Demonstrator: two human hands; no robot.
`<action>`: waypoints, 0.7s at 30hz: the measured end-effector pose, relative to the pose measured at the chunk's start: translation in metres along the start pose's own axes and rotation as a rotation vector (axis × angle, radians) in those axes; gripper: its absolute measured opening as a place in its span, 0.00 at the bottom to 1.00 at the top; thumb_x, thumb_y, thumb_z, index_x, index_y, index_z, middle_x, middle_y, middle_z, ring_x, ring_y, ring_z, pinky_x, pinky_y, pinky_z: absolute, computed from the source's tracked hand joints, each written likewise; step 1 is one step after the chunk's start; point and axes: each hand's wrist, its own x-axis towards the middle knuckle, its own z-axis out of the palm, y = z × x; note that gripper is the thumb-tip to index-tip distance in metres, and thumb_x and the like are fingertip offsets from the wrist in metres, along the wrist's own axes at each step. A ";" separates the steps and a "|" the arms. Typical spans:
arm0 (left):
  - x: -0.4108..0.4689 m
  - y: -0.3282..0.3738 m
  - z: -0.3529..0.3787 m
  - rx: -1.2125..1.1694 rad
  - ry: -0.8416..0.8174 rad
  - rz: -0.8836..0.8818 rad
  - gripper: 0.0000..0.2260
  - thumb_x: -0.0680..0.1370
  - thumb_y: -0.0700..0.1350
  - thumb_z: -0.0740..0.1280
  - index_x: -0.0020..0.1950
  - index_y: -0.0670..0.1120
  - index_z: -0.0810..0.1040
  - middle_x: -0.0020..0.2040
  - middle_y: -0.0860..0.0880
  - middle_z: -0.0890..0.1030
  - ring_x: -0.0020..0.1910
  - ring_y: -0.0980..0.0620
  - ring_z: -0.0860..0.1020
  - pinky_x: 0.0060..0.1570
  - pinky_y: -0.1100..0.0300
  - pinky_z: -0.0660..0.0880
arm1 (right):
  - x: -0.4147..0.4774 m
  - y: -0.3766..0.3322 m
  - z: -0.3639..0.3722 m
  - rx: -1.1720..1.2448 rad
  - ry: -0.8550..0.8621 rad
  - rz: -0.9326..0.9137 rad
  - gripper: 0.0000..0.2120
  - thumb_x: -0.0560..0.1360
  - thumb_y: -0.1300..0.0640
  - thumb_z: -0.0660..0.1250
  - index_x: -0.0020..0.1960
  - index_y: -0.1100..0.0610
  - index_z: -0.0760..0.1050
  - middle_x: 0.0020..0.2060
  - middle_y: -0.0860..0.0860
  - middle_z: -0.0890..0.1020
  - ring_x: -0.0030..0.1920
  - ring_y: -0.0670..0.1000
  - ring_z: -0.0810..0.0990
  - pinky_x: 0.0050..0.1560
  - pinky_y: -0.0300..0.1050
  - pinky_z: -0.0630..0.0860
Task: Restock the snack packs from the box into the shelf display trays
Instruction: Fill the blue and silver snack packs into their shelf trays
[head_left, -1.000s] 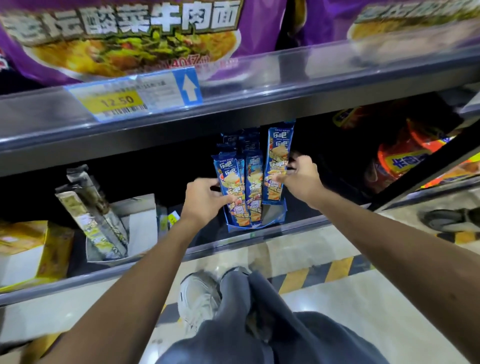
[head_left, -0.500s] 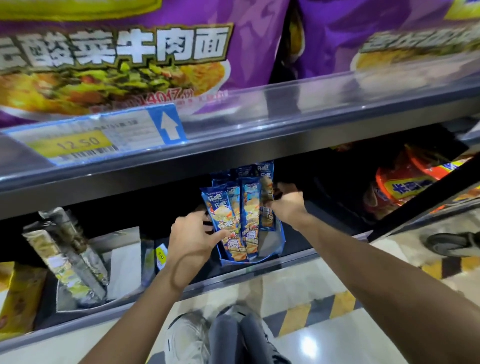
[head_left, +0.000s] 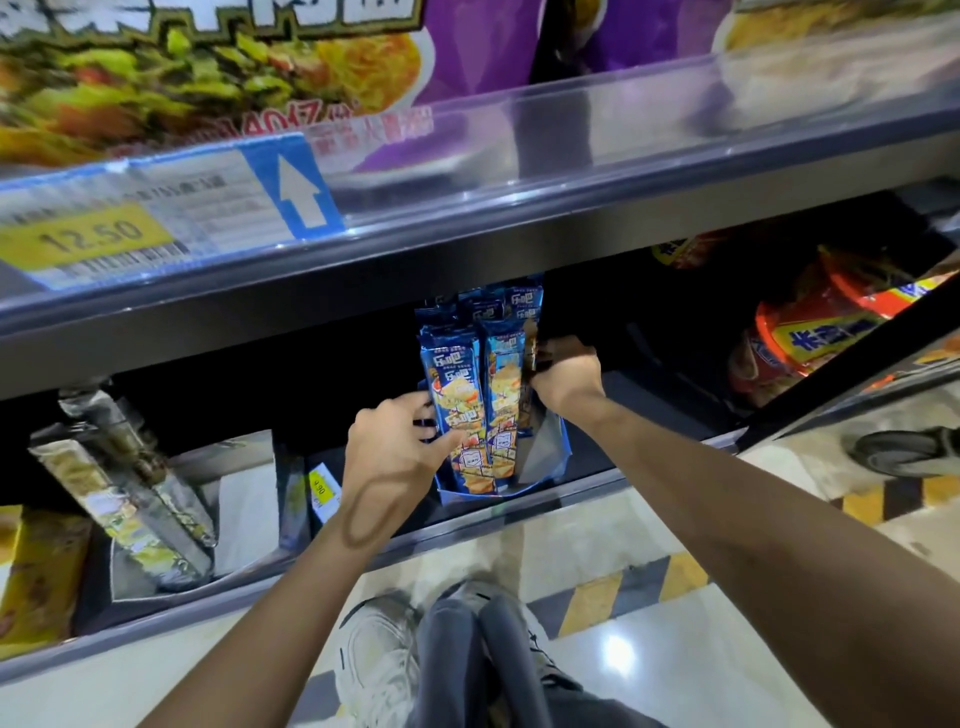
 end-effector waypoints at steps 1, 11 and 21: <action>0.000 0.000 0.001 -0.014 0.003 -0.006 0.17 0.70 0.49 0.76 0.57 0.47 0.81 0.53 0.49 0.83 0.45 0.53 0.82 0.48 0.63 0.76 | -0.001 0.001 0.000 0.034 -0.005 0.011 0.17 0.74 0.57 0.65 0.62 0.57 0.74 0.59 0.55 0.77 0.60 0.57 0.74 0.51 0.40 0.68; -0.002 -0.004 0.002 -0.095 0.003 -0.072 0.22 0.68 0.47 0.77 0.59 0.44 0.79 0.54 0.48 0.83 0.42 0.55 0.82 0.52 0.57 0.79 | -0.014 0.018 -0.019 0.151 -0.056 0.041 0.22 0.73 0.48 0.70 0.60 0.62 0.75 0.58 0.58 0.76 0.62 0.55 0.69 0.59 0.43 0.68; -0.021 0.015 -0.022 0.211 -0.108 -0.032 0.32 0.72 0.51 0.73 0.73 0.45 0.65 0.68 0.46 0.73 0.65 0.46 0.73 0.61 0.55 0.71 | -0.080 0.017 -0.065 -0.053 -0.191 -0.281 0.28 0.79 0.48 0.60 0.75 0.56 0.58 0.70 0.55 0.69 0.70 0.55 0.67 0.67 0.48 0.66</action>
